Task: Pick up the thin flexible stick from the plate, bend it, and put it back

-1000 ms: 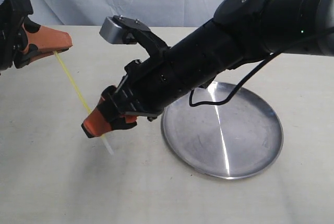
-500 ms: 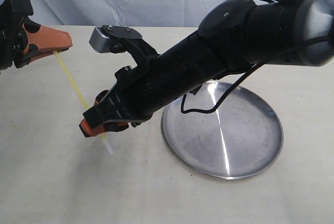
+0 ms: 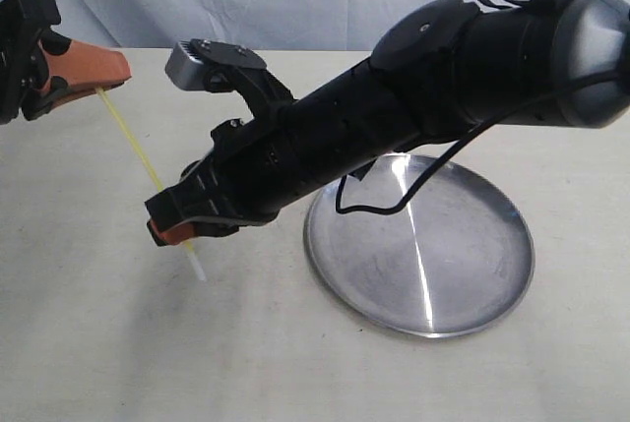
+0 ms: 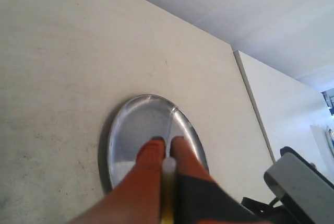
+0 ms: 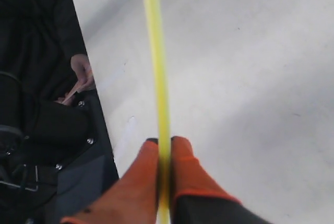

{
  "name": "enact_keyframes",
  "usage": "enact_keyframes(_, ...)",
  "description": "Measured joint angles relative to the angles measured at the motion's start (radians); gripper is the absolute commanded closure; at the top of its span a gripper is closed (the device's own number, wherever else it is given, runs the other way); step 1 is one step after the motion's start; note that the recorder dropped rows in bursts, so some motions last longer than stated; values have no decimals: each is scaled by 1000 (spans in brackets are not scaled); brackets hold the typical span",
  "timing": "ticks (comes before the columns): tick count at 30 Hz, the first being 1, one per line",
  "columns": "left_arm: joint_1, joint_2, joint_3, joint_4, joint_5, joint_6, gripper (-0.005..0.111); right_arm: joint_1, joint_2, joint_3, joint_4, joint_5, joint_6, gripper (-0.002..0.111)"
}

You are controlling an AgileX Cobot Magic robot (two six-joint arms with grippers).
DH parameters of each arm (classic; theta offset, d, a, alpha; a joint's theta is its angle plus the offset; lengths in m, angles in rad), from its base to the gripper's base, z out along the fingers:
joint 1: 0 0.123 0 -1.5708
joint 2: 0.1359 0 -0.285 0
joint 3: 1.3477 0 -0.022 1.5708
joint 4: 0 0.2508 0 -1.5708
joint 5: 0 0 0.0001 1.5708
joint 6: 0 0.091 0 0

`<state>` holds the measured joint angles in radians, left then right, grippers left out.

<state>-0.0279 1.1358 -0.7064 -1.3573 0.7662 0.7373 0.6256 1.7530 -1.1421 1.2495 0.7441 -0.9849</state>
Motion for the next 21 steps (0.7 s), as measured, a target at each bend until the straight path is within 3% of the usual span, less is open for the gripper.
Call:
enact_keyframes(14, 0, -2, -6, -21, -66, 0, 106, 0, -32, 18, 44, -223, -30, 108)
enact_keyframes(21, -83, -10, -15, -12, -141, 0, 106, -4, -32, 27, 121, -284, -85, 108)
